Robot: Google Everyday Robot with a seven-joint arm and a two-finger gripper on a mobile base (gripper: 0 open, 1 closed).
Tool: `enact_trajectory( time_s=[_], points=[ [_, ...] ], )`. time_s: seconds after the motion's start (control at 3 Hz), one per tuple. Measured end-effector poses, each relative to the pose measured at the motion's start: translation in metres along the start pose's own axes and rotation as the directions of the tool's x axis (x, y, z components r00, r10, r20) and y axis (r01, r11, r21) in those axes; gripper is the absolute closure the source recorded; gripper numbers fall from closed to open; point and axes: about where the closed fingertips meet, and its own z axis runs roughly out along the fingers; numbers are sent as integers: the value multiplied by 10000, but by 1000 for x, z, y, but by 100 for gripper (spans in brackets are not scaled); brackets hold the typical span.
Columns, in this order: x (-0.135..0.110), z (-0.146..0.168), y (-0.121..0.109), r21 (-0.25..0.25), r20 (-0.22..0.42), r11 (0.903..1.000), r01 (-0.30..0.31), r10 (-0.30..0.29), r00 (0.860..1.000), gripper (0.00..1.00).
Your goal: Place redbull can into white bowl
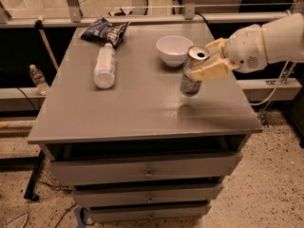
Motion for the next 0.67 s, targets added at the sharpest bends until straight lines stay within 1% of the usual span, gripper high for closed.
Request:
enact_trajectory(
  time_s=[0.33, 0.67],
  points=[
    [-4, 7, -28, -180, -431, 9994, 281, -289, 9987, 100],
    [-55, 3, -75, 194, -716, 9889, 1475, -1458, 9867, 100]
  ],
)
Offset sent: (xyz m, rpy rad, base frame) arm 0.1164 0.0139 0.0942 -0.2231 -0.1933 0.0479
